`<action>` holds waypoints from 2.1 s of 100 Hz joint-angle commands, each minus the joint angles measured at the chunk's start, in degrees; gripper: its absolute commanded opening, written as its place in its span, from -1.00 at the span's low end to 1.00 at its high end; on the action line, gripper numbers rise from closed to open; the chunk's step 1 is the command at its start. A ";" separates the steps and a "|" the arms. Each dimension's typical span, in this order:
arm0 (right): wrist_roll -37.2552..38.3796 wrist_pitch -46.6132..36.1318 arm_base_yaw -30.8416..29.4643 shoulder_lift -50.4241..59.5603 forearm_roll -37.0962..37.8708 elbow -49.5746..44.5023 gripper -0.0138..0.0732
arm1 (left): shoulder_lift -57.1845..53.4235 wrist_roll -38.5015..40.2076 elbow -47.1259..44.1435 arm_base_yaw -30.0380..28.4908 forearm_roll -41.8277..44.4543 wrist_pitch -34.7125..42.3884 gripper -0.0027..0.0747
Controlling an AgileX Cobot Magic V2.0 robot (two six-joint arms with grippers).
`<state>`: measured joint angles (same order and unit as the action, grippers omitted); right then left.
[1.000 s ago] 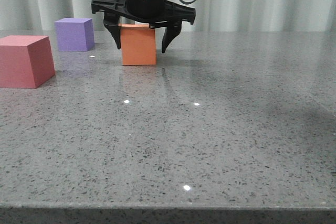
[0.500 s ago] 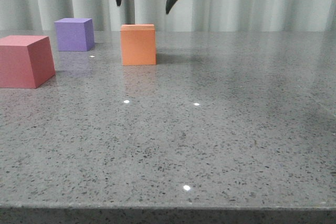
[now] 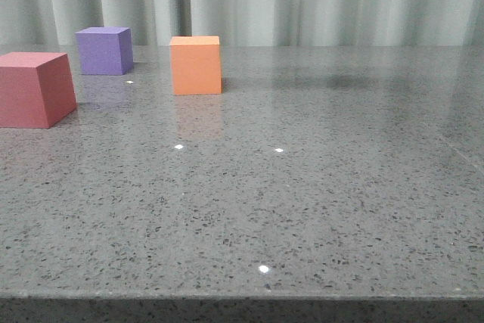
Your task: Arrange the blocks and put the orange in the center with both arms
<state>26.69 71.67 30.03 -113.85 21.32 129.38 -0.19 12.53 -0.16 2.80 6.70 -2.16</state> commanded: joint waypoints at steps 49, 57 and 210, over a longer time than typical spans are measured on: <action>-4.13 -16.69 -9.81 27.48 3.10 -38.75 0.75 | -2.08 0.62 -2.42 -0.12 0.10 4.42 -0.98; -4.13 -21.68 -12.36 32.57 1.54 -45.92 0.75 | -2.08 0.62 -2.42 -0.12 0.10 4.42 -0.98; -4.13 -50.55 -16.85 86.70 -2.32 -99.48 -0.57 | -2.08 0.62 -2.42 -0.12 0.10 4.42 -0.98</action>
<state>23.14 25.71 13.51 -27.12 18.34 28.37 -0.19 12.53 -0.16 2.80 6.70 -2.16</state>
